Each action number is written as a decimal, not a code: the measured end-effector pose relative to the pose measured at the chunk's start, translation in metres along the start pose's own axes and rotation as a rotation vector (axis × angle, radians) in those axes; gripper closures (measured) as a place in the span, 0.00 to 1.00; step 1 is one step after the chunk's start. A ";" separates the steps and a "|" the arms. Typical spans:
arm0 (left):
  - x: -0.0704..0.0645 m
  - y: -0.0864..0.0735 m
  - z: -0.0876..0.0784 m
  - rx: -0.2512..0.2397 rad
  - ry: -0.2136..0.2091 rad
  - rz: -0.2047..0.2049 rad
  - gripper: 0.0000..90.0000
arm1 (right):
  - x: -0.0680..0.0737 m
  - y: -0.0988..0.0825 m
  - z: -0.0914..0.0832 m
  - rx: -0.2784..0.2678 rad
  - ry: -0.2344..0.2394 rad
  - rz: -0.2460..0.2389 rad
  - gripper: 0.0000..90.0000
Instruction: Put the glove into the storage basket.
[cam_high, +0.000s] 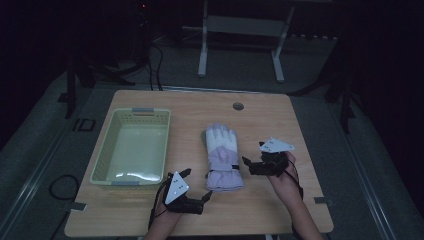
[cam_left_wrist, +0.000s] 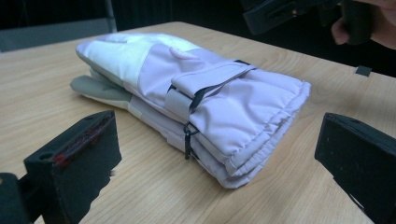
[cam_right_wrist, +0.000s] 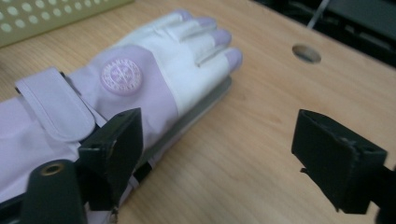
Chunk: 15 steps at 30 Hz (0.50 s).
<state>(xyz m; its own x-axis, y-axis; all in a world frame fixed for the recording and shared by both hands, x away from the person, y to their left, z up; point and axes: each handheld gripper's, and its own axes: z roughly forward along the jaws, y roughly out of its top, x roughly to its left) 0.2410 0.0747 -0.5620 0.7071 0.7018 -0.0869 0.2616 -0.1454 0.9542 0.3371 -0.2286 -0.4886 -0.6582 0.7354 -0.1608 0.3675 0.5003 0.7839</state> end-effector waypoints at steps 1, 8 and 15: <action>0.000 0.002 0.001 -0.008 -0.012 -0.028 0.00 | -0.001 0.000 0.001 0.015 0.000 0.007 0.15; 0.002 0.017 0.008 0.016 -0.029 -0.072 0.00 | -0.004 0.001 0.001 -0.051 0.001 -0.041 0.15; 0.006 0.044 0.024 0.084 -0.017 -0.066 0.00 | -0.010 0.005 0.002 -0.043 0.045 0.084 0.13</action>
<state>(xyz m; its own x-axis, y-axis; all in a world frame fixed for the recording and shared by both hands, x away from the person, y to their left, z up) 0.2725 0.0553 -0.5274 0.6973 0.6999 -0.1546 0.3617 -0.1574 0.9189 0.3471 -0.2329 -0.4848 -0.6552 0.7525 -0.0668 0.3949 0.4165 0.8189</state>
